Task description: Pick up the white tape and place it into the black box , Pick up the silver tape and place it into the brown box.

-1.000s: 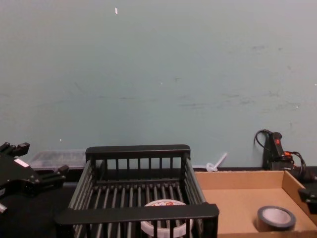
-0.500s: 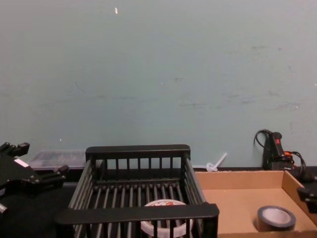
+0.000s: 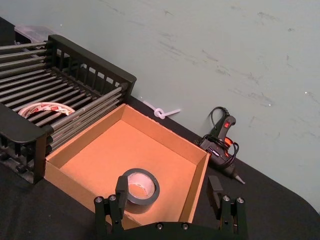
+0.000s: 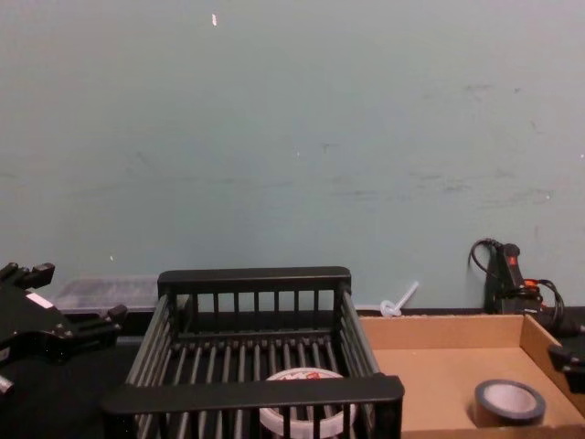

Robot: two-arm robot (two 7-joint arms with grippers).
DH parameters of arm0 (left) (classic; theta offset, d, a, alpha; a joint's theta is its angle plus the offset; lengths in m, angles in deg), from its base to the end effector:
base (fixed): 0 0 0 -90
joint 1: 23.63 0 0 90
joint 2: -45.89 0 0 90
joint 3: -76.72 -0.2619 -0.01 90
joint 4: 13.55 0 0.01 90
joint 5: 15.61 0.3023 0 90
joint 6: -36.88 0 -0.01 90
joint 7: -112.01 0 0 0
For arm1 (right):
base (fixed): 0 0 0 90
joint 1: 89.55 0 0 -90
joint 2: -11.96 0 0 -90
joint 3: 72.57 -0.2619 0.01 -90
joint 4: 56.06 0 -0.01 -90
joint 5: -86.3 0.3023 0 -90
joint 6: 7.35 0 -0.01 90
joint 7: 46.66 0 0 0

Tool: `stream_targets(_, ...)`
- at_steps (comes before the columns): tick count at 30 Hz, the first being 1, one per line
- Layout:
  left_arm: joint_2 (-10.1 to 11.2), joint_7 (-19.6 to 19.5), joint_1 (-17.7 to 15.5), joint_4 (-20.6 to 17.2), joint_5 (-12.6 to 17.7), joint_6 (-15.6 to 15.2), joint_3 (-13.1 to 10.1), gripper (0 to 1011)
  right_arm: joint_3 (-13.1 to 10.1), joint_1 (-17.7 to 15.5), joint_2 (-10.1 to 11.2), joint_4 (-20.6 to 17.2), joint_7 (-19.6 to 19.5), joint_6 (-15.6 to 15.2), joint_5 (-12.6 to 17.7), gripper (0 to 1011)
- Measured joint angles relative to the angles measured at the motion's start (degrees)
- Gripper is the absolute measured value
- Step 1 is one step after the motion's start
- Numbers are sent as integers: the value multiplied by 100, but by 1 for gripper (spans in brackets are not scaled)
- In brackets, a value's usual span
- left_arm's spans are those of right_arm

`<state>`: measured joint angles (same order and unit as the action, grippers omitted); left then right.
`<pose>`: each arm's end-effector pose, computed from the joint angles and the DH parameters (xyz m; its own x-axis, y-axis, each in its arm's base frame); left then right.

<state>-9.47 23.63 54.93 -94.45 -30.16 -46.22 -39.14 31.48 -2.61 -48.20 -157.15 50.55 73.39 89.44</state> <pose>0.3474 0.0684 -0.2783 0.2922 0.8803 0.3737 -0.9553 0.2873 0.0702 0.2966 -0.0389 -0.2397 0.3939 -0.8285 0.3980 0.9187 0.3406 -0.2001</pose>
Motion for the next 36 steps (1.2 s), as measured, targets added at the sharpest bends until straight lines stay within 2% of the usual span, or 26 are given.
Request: stream_targets(36,0,0,0,0,0,0,0,1001,0,3,0,0,-1,1,0,1002)
